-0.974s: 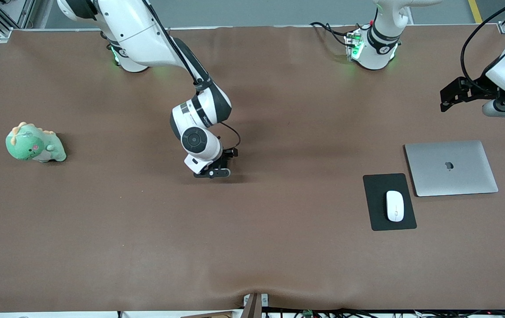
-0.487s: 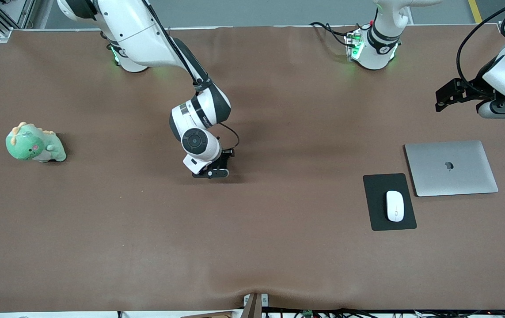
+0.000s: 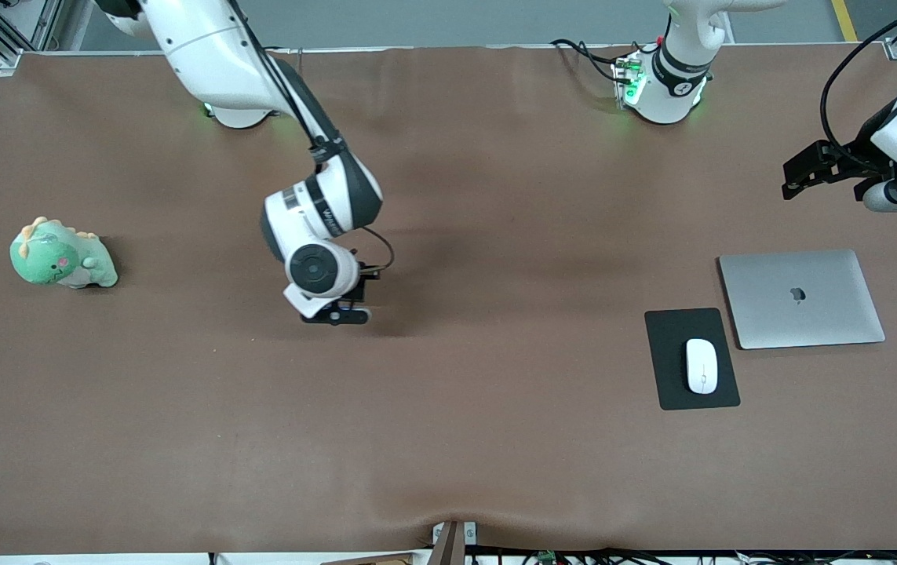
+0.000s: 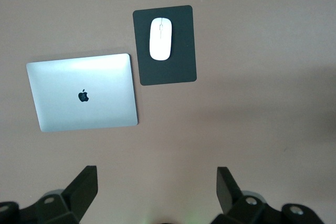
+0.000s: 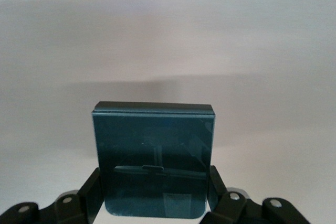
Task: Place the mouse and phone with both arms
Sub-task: 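Carry the phone toward the green plush toy with the right gripper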
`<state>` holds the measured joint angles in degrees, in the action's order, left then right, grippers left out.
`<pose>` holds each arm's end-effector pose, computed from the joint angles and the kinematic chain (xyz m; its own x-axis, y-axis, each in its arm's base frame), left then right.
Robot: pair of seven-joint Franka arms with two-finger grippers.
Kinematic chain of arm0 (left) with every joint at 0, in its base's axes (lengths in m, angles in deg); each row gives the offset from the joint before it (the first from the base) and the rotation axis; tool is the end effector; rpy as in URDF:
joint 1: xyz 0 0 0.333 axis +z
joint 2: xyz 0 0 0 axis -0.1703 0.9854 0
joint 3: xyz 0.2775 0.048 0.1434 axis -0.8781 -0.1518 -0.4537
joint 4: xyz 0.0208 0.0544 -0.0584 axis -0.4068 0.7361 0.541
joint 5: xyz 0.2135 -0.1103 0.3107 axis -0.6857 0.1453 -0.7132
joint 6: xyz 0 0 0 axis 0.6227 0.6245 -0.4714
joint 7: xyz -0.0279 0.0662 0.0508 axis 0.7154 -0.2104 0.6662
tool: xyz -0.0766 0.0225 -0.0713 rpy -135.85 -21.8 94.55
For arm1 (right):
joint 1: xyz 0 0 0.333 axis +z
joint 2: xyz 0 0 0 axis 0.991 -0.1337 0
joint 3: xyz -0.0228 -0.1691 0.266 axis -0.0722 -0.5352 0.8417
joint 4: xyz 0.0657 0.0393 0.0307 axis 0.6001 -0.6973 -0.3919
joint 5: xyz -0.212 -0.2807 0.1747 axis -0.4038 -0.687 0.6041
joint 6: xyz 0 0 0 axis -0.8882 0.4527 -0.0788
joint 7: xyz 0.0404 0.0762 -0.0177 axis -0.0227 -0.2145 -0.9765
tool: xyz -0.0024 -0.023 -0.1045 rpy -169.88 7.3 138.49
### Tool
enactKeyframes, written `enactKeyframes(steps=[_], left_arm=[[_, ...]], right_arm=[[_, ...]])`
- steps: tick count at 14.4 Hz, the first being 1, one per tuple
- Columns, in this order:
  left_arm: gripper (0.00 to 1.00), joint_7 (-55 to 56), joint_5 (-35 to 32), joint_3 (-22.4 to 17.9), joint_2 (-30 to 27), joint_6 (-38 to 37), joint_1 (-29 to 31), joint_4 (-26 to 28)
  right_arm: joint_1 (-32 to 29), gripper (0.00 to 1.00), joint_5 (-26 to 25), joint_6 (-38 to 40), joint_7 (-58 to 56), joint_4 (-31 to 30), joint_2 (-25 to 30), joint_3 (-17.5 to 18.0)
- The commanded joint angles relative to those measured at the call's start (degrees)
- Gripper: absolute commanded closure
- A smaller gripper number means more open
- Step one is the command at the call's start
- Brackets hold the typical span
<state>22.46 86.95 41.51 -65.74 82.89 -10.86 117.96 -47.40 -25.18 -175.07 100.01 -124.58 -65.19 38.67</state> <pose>0.5330 -0.0487 0.6256 0.9973 -0.0632 -0.0363 -0.0635 -0.9979 -0.0090 0.5481 0.2998 0.2311 0.9361 -0.0575 -0.3469 -0.0249 -0.9949 0.0976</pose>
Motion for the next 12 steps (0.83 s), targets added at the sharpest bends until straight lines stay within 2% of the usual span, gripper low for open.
enactKeyframes(steps=[1, 3, 6, 9, 12], left_arm=[[0.00, -2.6, 0.4, -0.3, -0.7, -2.3, 0.0, -0.6], [0.00, -1.7, 0.4, -0.1, -0.5, -3.3, -0.2, -0.5], [0.00, -2.0, 0.3, 0.2, -0.2, -3.5, -0.4, -0.6], [0.00, -2.7, 0.3, 0.2, 0.0, -3.4, -0.1, -1.7], [0.00, -1.8, 0.3, -0.2, 0.5, -1.2, -0.2, -1.8]], right_arm=[[-4.8, 1.00, -1.8, 0.1, -2.5, -8.2, 6.0, 0.4], [-7.8, 1.00, -3.4, -1.0, -6.1, -12.5, 9.0, 0.5], [-12.5, 1.00, -4.6, -1.0, -10.3, -15.2, 10.8, 0.5], [-18.0, 1.00, -8.7, -2.4, -14.0, -18.4, 11.9, 0.5], [-23.5, 1.00, -8.8, -6.1, -21.2, -21.4, 12.4, 0.5]])
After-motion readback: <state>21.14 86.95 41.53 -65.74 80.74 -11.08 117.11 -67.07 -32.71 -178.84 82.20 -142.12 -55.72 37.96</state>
